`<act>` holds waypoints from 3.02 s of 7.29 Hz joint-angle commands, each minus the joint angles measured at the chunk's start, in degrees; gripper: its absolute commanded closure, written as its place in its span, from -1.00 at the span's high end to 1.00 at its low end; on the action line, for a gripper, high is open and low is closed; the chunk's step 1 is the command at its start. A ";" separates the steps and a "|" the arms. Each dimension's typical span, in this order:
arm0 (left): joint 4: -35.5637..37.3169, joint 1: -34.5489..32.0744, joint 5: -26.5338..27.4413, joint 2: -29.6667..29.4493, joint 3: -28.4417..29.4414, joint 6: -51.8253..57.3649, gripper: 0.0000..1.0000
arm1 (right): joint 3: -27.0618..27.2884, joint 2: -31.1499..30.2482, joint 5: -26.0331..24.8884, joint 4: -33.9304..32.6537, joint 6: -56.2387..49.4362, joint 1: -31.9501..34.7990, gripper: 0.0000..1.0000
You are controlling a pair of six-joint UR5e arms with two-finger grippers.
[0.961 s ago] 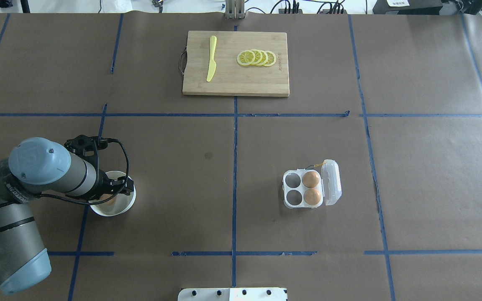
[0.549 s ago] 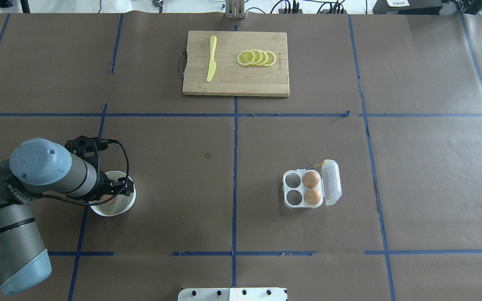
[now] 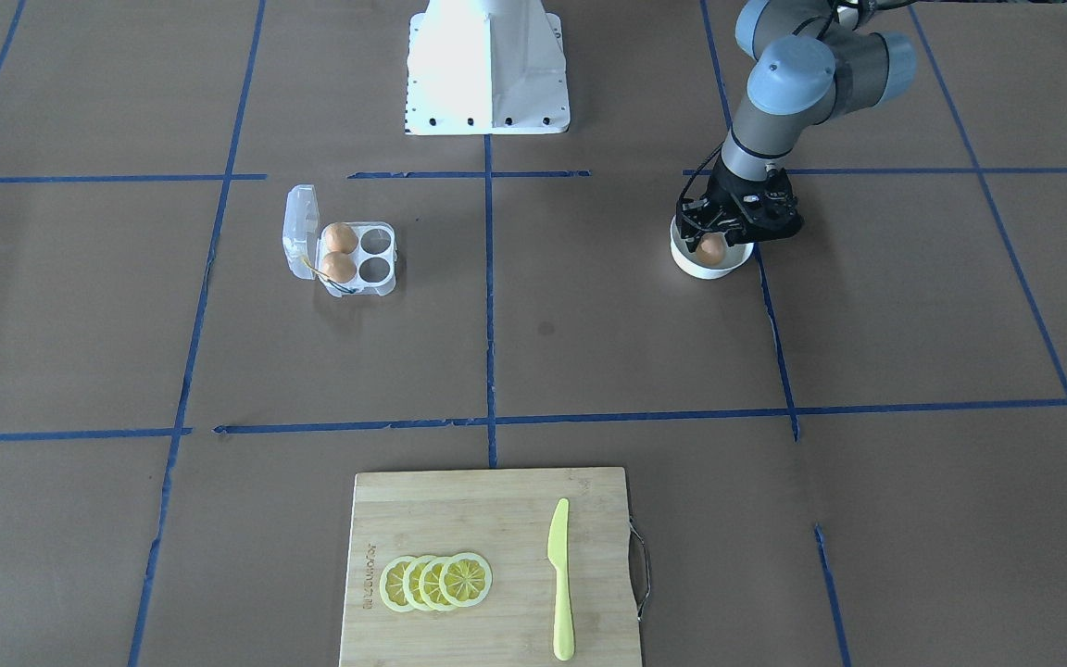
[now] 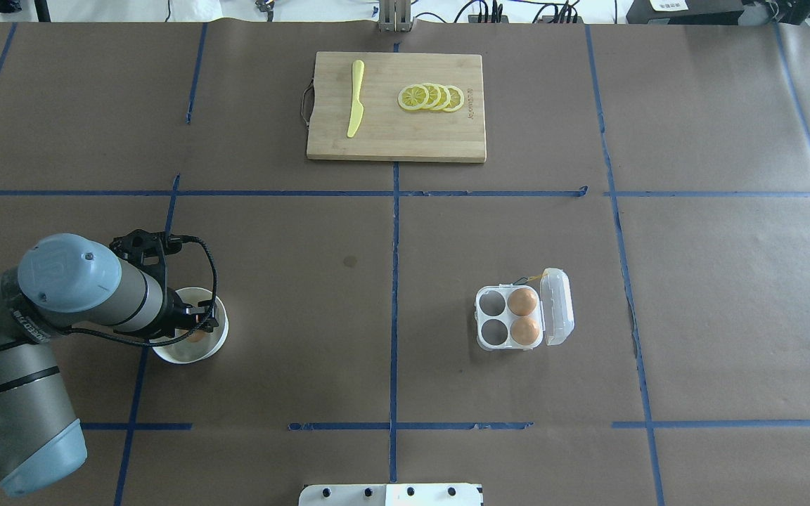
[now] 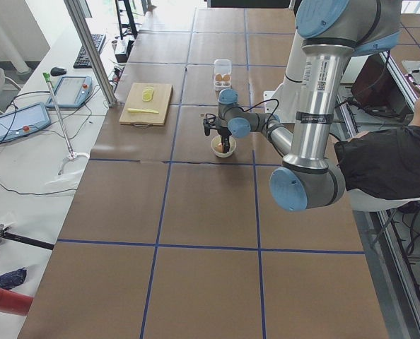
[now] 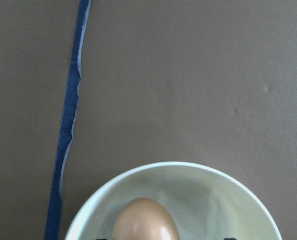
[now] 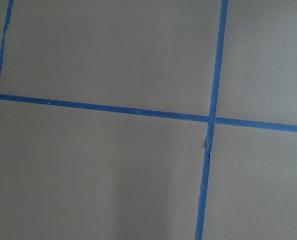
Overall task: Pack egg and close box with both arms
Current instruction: 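Close the left gripper on the brown egg inside the bowl, then lift the egg with the left gripper and carry it toward the carton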
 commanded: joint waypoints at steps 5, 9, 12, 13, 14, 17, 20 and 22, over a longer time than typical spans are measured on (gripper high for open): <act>3.96 0.03 0.06 -2.03 0.12 0.18 0.29 | -0.26 -0.09 0.18 0.00 -0.09 0.00 1.00; 3.96 0.03 0.14 -2.03 0.47 0.44 -0.44 | -0.26 -0.09 0.18 0.00 0.00 0.00 1.00; 4.04 -0.94 3.31 -1.59 -1.89 0.35 -1.00 | -0.09 -0.09 0.18 0.00 0.00 0.00 1.00; 4.13 -1.11 3.31 -1.15 -3.47 0.18 -1.00 | -0.26 0.00 0.18 0.00 0.00 0.00 1.00; 5.00 -1.12 3.31 0.94 -6.96 0.09 -1.00 | -0.35 0.00 0.18 0.00 0.00 0.00 1.00; 15.01 -1.03 3.40 0.96 -15.06 0.09 -1.00 | -0.35 0.00 0.26 0.00 0.00 0.00 1.00; 14.59 -0.33 7.34 -13.30 -11.50 -2.35 -1.00 | -0.18 0.00 0.18 0.00 0.00 0.00 1.00; 6.06 0.63 11.45 -22.13 -5.11 -2.37 -1.00 | -0.44 0.00 0.18 0.00 0.00 0.00 1.00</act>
